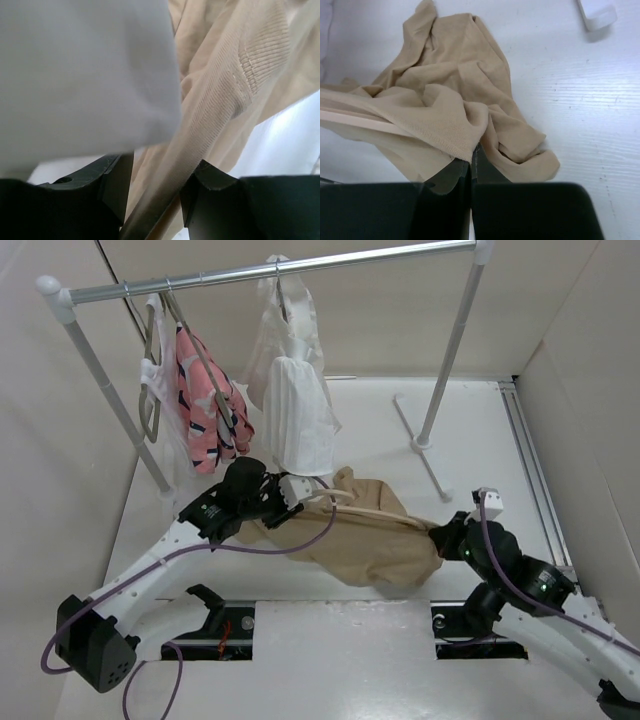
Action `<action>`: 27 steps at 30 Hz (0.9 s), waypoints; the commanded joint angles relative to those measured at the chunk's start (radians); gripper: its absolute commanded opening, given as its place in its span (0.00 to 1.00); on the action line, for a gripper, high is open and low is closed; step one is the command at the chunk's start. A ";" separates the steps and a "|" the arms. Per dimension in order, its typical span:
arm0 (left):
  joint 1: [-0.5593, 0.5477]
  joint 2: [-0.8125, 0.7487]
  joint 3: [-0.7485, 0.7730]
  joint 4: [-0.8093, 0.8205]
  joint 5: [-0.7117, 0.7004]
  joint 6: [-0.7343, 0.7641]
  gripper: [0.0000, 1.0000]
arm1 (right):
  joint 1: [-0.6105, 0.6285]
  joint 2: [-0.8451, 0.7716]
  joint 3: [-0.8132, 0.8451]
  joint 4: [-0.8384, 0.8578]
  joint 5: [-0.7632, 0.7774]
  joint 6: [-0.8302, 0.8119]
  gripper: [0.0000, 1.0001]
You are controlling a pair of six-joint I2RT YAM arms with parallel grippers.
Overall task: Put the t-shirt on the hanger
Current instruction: Place tshirt on hanger
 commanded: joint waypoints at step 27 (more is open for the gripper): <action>-0.074 -0.091 0.051 -0.189 0.195 0.119 0.00 | -0.283 0.585 0.369 0.242 -1.039 -1.072 0.82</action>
